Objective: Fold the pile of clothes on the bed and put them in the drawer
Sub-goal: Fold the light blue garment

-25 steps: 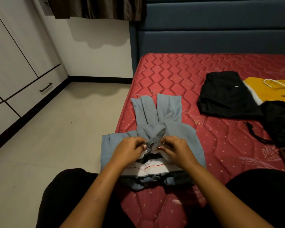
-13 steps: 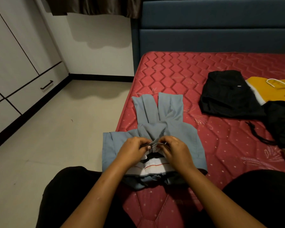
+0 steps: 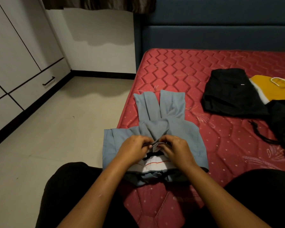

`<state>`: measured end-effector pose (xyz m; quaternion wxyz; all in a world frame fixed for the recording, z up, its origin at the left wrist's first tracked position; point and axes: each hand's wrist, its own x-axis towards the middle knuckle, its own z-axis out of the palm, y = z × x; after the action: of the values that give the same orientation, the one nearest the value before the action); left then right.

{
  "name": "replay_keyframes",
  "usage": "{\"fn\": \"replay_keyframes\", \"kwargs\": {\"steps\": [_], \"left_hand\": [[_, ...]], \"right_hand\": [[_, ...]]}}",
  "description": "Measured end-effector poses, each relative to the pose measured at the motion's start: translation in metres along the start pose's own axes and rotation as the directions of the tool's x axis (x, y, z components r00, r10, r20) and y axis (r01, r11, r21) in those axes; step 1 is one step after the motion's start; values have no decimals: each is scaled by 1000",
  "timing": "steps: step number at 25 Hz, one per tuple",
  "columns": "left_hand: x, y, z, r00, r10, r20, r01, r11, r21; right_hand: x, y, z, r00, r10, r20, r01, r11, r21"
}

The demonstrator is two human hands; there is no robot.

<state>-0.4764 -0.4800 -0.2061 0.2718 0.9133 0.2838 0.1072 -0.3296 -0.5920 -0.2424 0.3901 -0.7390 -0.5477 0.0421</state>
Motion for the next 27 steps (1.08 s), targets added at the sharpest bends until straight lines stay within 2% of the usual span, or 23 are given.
{"fn": "replay_keyframes", "kwargs": {"steps": [3, 7, 11, 15, 22, 27], "left_hand": [[0, -5, 2, 999, -31, -16, 30, 999, -31], [-1, -3, 5, 997, -56, -48, 54, 998, -35], [0, 1, 4, 1000, 15, -18, -15, 999, -30], [2, -2, 5, 999, 27, -32, -26, 1000, 12], [4, -11, 9, 1000, -27, -8, 27, 997, -72], [5, -13, 11, 997, -79, 20, 81, 970, -229]], "right_hand": [[3, 0, -3, 1000, 6, 31, -6, 1000, 11], [-1, -6, -2, 992, -111, 54, 113, 993, -23], [-3, -4, -1, 1000, -10, 10, 10, 999, -37], [-4, -4, 5, 1000, 0, 21, 0, 1000, 11], [0, -2, 3, 995, 71, 74, -81, 988, 133], [-1, -4, 1, 985, 133, 109, -150, 974, 167]]}}
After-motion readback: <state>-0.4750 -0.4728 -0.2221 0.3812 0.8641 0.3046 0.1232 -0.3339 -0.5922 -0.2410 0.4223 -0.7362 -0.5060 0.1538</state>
